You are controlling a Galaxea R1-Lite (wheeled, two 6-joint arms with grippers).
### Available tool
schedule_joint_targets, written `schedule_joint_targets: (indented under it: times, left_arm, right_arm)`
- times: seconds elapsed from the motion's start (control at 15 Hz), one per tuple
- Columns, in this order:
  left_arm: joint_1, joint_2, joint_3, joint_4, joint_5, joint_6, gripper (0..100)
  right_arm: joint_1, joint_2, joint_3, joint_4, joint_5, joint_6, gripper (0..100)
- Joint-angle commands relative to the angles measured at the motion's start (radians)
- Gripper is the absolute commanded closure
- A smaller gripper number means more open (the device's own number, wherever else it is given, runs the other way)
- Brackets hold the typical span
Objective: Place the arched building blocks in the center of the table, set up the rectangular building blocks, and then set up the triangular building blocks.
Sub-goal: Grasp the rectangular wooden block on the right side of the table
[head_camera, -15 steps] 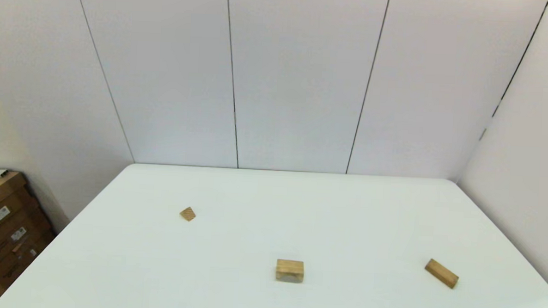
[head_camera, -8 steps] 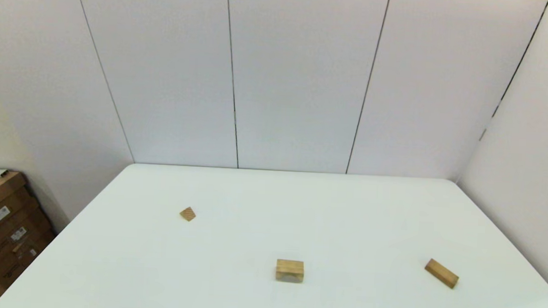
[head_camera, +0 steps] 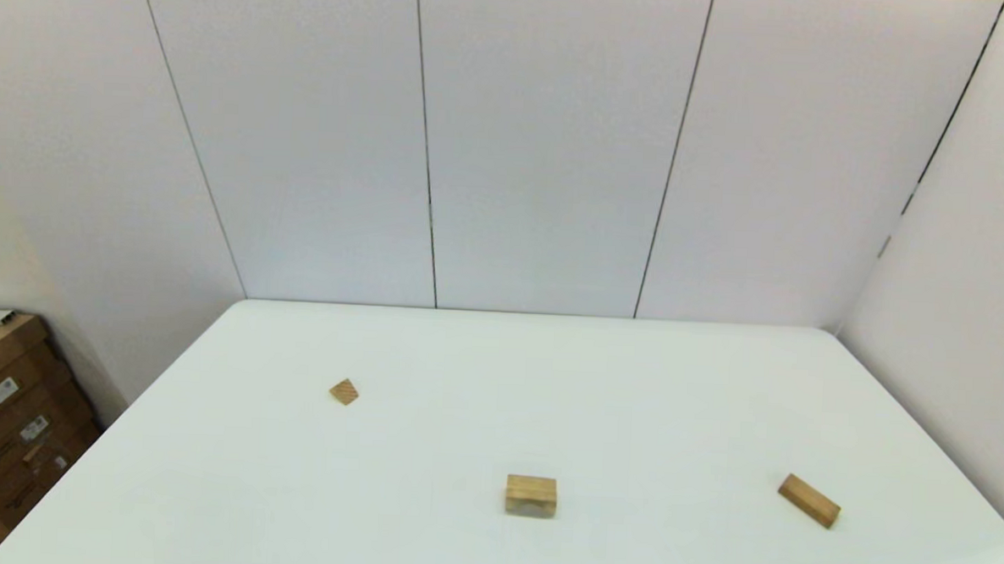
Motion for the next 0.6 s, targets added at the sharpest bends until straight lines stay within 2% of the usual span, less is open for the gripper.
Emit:
schedule_joint_targets:
  times: [0.07,0.6]
  left_arm:
    - [-0.001,0.002,0.000,0.000,0.000,0.000,0]
    - [-0.001,0.001,0.000,0.000,0.000,0.000,0]
  right_arm:
    - [0.000,0.000,0.002,0.000,0.000,0.000,0]
    - [0.000,0.000,0.000,0.000,0.002,0.000,0]
